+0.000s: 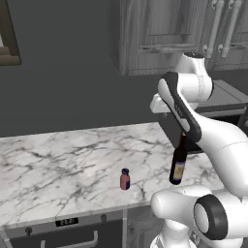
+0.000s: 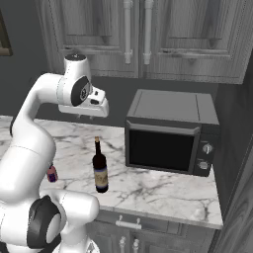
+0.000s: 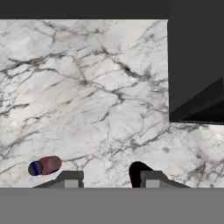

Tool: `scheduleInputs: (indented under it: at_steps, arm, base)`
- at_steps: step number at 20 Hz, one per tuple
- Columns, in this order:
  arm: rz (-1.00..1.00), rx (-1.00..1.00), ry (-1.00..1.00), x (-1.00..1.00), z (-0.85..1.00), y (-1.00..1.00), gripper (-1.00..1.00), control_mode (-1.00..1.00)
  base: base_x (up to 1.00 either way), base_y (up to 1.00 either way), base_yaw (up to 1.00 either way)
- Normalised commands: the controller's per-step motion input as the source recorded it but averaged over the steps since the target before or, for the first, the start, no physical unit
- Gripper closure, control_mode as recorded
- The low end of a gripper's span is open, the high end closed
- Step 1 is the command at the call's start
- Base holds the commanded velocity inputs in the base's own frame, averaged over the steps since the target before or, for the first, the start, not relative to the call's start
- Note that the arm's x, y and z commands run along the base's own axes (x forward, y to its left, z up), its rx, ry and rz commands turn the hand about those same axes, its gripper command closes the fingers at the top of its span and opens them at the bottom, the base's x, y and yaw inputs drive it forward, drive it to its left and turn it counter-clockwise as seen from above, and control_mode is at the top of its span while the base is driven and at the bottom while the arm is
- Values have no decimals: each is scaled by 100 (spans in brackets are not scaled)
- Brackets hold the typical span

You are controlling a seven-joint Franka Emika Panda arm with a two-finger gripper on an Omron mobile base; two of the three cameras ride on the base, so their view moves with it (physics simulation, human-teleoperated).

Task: There is a wine glass and glass cup on the dining counter. Place the wine bottle next to the wine glass and the juice bottle next to the glass cup.

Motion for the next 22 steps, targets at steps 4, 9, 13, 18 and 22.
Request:
scheduleInputs:
  at_steps: [4,9,13,18,22]
  arm:
    - [0,0,0,0,0,0,-100,-100]
    - [0,-1,-1,-20,-6,0,-100,-100]
    - [-1,0,-1,-36,-5,0,-100,-100]
    - [-1,0,0,-38,-5,0,-100,-100]
    - [0,9,-3,-43,-11,-9,-100,-100]
  base:
    - [0,0,0]
    - [0,0,0]
    - [0,0,0]
    - [0,0,0]
    - [0,0,0]
